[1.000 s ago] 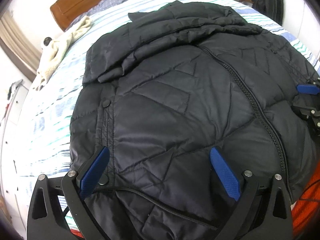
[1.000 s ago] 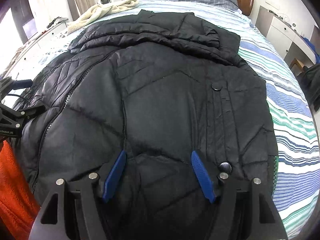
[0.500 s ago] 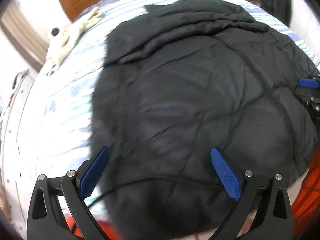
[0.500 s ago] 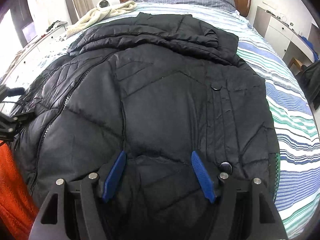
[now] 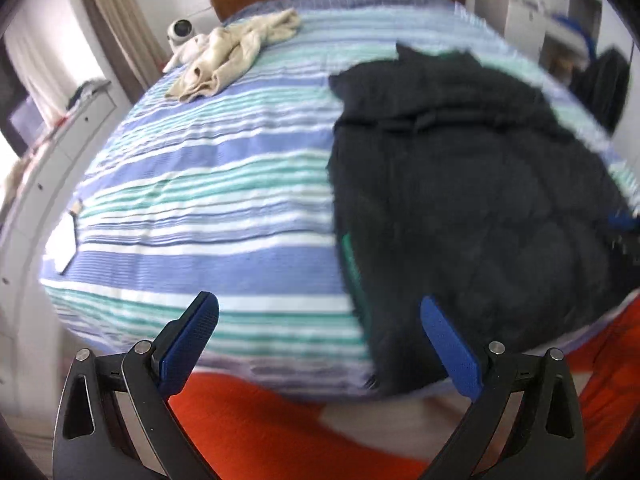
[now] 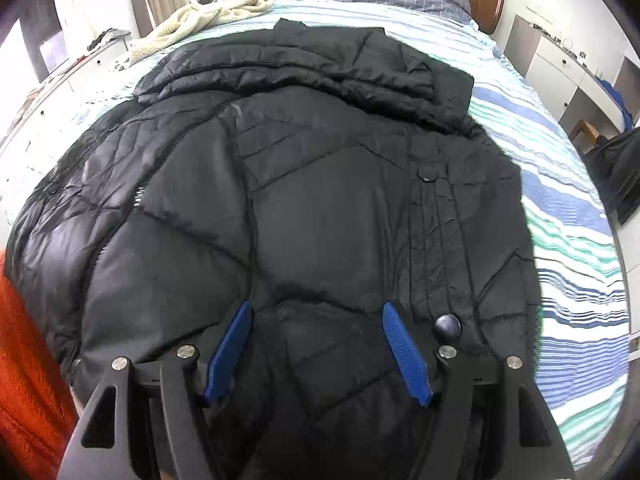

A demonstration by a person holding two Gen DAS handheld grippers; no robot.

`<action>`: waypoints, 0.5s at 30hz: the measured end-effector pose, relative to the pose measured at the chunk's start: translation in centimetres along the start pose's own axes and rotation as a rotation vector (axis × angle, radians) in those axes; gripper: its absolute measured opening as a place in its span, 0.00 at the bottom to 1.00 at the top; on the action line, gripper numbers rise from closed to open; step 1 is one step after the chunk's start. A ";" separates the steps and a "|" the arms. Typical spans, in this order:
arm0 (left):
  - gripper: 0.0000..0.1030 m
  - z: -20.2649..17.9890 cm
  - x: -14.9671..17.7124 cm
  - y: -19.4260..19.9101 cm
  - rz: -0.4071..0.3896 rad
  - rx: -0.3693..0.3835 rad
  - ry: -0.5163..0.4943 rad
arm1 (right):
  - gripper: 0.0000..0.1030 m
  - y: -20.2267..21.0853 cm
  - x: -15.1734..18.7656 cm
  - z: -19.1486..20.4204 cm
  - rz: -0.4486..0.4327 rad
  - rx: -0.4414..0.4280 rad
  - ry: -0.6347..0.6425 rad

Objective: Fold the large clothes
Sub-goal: 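Grasp the jacket hem edge with both tools and lift it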

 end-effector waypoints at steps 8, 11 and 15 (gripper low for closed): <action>0.98 -1.1 1.8 -5.1 0.076 0.189 0.131 | 0.68 7.3 3.0 -7.5 -0.065 0.050 -0.130; 0.98 -1.8 2.8 -6.3 0.097 0.248 0.145 | 0.68 7.3 6.7 -11.6 -0.006 0.034 -0.238; 0.98 -3.8 3.4 -7.7 0.129 0.334 0.143 | 0.72 6.0 9.3 -13.1 0.000 -0.179 -0.393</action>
Point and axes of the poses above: each gripper's, at about its wrist camera, not at the fingertips, and y roughly against the way its jaws point, z to its left, x to its underside, the point moved 5 cm from there along -y, roughly the way its jaws point, and after that the axes turned 2 degrees about z, right-handed, at the moved point
